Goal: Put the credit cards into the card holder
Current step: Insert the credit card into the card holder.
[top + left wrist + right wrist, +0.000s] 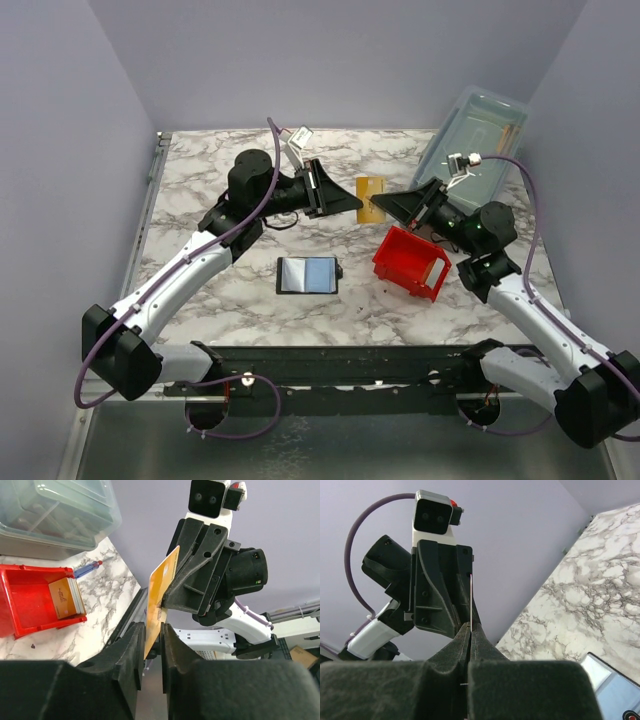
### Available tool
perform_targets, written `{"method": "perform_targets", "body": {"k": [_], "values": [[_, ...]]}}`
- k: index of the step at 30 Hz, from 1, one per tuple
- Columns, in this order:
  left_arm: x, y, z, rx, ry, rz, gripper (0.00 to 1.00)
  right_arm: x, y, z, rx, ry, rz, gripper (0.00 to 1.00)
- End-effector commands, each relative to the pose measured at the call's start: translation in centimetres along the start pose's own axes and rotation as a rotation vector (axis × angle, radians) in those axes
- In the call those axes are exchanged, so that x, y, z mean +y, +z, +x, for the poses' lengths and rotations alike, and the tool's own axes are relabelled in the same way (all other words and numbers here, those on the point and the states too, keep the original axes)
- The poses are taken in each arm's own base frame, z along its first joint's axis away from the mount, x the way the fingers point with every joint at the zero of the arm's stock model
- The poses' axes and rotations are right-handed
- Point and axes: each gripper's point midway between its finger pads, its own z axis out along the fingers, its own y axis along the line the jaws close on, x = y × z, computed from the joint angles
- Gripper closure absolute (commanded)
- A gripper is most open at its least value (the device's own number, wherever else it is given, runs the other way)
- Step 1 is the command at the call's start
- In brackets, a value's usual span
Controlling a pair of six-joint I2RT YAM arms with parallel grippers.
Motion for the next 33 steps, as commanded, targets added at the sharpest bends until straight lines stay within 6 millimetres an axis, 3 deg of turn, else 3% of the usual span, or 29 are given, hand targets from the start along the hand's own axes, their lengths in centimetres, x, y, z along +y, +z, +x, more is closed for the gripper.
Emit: {"method": "perform_targets", "body": {"k": [1, 5, 13, 22, 26, 29, 32, 33], "values": [[-2.0, -0.7, -1.4, -0.049, 0.024, 0.028, 0.73, 0.6, 0.1, -0.2, -0.019, 0.007, -0.06, 1.0], [-1.9, -0.7, -1.6, -0.059, 0.03, 0.024, 0.8, 0.5, 0.3, -0.1, -0.026, 0.018, -0.063, 1.0], [-1.4, -0.1, -1.4, -0.038, 0.015, 0.044, 0.82, 0.3, 0.9, 0.5, -0.015, 0.061, -0.087, 1.0], [-1.4, -0.1, -1.7, -0.054, 0.033, 0.048, 0.71, 0.4, 1.1, 0.4, -0.036, 0.099, -0.098, 1.0], [-1.4, -0.1, -1.9, -0.069, 0.027, 0.057, 0.71, 0.4, 1.0, 0.2, -0.056, 0.117, -0.093, 1.0], [-1.4, -0.1, -2.0, -0.076, 0.022, 0.059, 0.79, 0.3, 0.8, -0.1, -0.084, 0.12, -0.081, 1.0], [-1.4, -0.3, -1.9, -0.082, 0.026, 0.056, 1.0, -0.1, 1.0, 0.2, -0.076, 0.121, -0.062, 1.0], [-1.2, -0.5, -1.8, -0.082, 0.031, 0.047, 1.0, -0.7, 1.1, 0.5, -0.065, 0.117, -0.039, 0.99]]}}
